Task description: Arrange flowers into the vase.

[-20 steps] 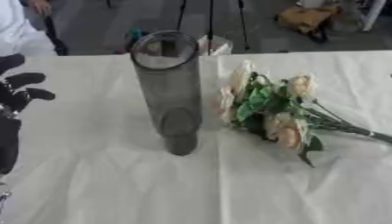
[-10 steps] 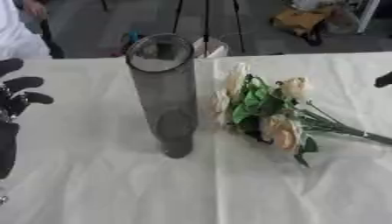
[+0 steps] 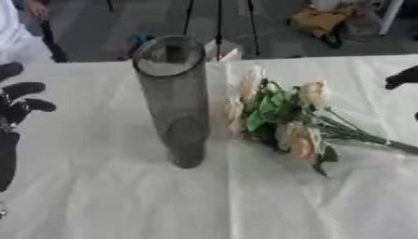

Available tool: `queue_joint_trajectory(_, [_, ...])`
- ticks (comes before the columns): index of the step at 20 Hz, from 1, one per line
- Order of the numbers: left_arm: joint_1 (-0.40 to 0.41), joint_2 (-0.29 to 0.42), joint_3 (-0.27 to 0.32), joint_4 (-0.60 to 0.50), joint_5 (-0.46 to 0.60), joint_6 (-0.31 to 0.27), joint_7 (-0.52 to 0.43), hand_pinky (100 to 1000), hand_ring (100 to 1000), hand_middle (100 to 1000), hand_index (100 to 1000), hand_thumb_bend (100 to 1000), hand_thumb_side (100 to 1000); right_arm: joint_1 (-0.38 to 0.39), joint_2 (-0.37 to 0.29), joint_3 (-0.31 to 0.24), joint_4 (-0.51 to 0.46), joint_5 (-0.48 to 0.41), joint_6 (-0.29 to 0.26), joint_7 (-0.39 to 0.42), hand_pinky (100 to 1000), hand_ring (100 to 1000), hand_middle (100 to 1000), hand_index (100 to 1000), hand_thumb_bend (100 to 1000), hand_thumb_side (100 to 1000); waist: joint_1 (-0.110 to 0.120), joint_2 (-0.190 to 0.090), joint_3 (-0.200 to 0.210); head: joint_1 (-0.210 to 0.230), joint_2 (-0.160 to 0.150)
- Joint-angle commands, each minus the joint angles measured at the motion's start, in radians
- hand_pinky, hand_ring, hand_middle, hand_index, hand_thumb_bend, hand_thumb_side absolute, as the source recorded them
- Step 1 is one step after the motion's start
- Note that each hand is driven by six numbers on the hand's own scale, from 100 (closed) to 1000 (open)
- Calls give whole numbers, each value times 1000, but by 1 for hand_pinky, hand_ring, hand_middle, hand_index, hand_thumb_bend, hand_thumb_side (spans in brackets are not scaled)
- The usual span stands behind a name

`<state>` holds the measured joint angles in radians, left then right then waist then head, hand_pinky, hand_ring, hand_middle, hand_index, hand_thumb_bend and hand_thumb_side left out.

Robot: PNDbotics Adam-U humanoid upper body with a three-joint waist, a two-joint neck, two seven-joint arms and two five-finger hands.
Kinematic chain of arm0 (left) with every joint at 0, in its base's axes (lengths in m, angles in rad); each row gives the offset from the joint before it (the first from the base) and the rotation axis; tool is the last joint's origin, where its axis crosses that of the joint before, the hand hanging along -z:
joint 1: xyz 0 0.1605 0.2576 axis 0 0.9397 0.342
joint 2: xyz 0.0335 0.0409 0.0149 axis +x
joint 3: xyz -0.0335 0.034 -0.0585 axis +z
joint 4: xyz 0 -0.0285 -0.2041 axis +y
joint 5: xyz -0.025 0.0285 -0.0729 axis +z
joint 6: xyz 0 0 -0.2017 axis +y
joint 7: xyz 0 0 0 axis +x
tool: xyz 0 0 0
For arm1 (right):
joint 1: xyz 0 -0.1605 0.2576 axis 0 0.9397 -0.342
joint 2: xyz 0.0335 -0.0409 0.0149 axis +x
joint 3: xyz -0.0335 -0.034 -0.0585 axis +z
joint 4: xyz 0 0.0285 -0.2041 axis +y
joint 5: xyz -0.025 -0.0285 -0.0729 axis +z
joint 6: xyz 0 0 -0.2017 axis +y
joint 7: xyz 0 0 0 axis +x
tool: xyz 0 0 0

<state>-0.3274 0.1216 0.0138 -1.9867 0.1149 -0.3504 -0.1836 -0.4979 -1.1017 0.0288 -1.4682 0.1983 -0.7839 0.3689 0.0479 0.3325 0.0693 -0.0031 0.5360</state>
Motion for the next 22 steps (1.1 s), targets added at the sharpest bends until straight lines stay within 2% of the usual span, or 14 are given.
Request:
queue_joint_trajectory(1, [-10, 4, -10, -13, 6, 1, -5, 631, 756, 813, 914, 164, 1000, -44, -13, 4, -16, -46, -123, 156, 827, 866, 789, 967, 119, 1000, -4, -27, 3, -9, 1])
queue_joint_trajectory(14, [-8, -1, -19, -13, 15, 5, -17, 630, 756, 815, 914, 165, 1000, -254, 100, 77, 30, -223, -123, 365, 838, 869, 780, 969, 100, 1000, -9, -29, 30, -39, 0])
queue_joint_trajectory(22, [-8, -3, -22, -13, 16, 10, -22, 629, 756, 815, 914, 166, 1000, -305, 134, 82, 60, -268, -123, 441, 836, 870, 783, 971, 100, 1000, -14, -27, 32, -43, -3])
